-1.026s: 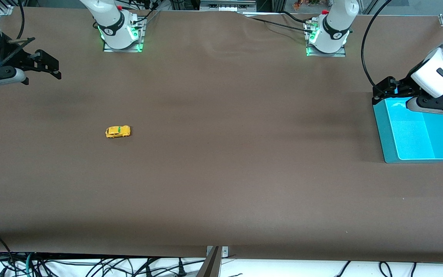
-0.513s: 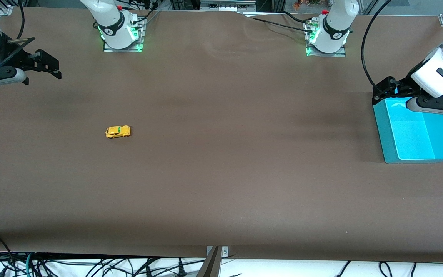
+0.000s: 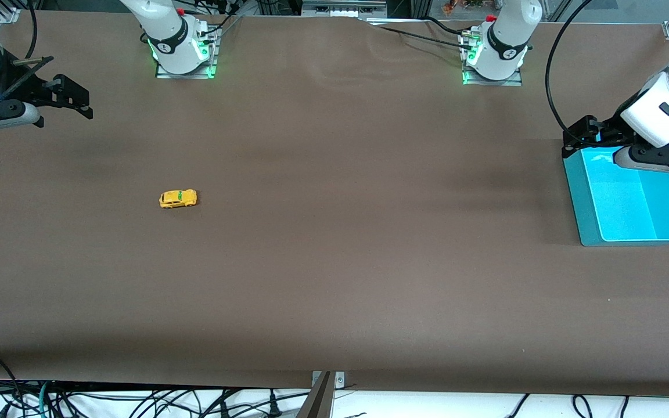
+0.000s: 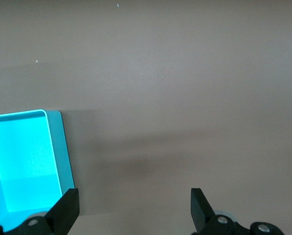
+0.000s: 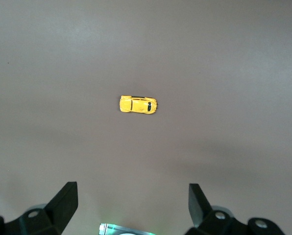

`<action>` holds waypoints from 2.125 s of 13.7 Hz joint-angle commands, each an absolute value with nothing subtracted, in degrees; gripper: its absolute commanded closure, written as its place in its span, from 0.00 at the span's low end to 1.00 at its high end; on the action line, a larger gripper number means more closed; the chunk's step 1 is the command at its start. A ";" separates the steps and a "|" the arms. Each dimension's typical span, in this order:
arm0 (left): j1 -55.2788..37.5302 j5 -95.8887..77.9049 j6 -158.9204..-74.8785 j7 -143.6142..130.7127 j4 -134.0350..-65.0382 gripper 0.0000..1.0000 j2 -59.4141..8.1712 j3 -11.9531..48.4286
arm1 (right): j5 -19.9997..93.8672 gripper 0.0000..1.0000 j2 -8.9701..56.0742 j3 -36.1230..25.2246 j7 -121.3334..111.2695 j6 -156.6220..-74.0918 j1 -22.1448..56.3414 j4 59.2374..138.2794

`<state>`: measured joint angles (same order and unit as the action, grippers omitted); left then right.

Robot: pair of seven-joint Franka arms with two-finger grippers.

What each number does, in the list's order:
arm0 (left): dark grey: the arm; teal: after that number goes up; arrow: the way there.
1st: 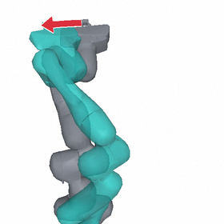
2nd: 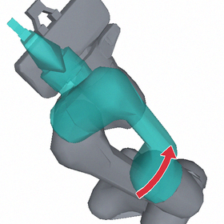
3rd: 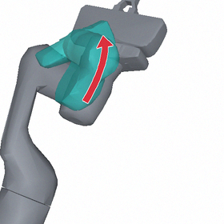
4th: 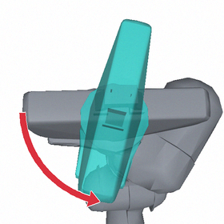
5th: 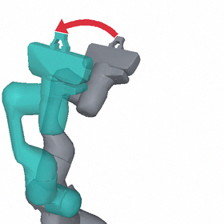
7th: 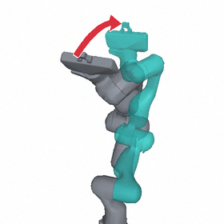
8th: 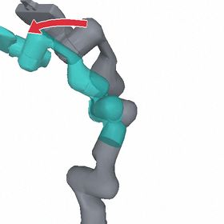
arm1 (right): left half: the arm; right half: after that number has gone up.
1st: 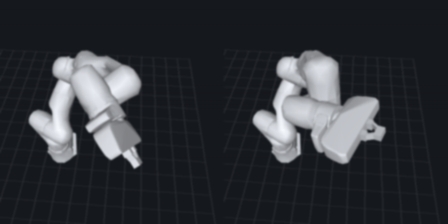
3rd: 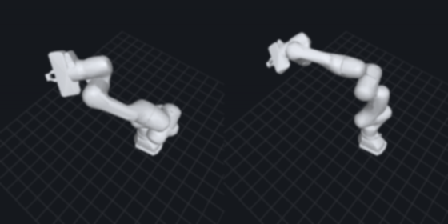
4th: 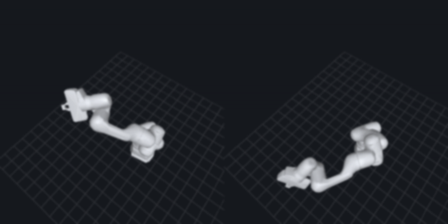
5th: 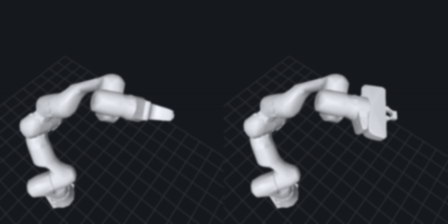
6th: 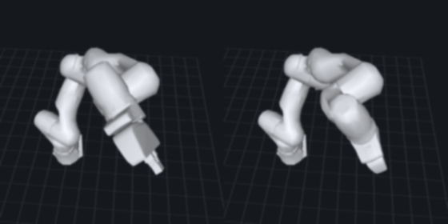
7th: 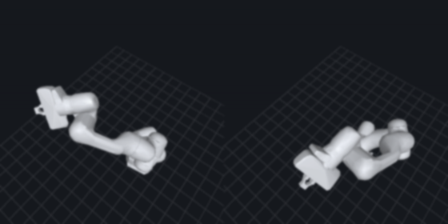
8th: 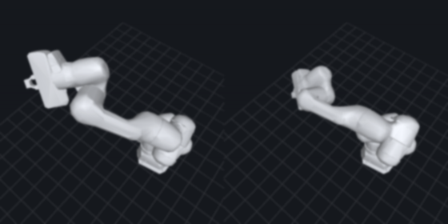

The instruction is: Wind and store yellow beetle car

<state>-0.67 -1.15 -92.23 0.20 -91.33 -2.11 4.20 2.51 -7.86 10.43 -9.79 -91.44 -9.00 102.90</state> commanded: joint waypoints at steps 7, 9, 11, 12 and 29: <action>-0.70 0.09 -91.32 0.09 -90.88 0.00 -1.67 4.22 | 2.11 0.00 -7.91 10.72 -12.39 -100.70 -9.14 112.74; -0.70 0.09 -91.32 0.09 -90.88 0.00 -1.67 4.22 | 2.02 0.00 -7.39 10.72 -12.39 -106.14 -9.14 116.87; -0.70 0.09 -91.32 0.09 -90.88 0.00 -1.67 4.22 | 1.06 0.00 -6.77 10.72 -12.39 -112.90 -9.14 121.79; -0.70 0.09 -91.32 0.09 -90.88 0.00 -1.67 4.22 | 1.05 0.00 -6.77 10.72 -12.39 -116.68 -9.14 124.77; -0.70 0.09 -91.32 0.09 -90.88 0.00 -1.67 4.22 | 0.97 0.00 9.92 13.01 -81.27 -147.63 -9.14 137.20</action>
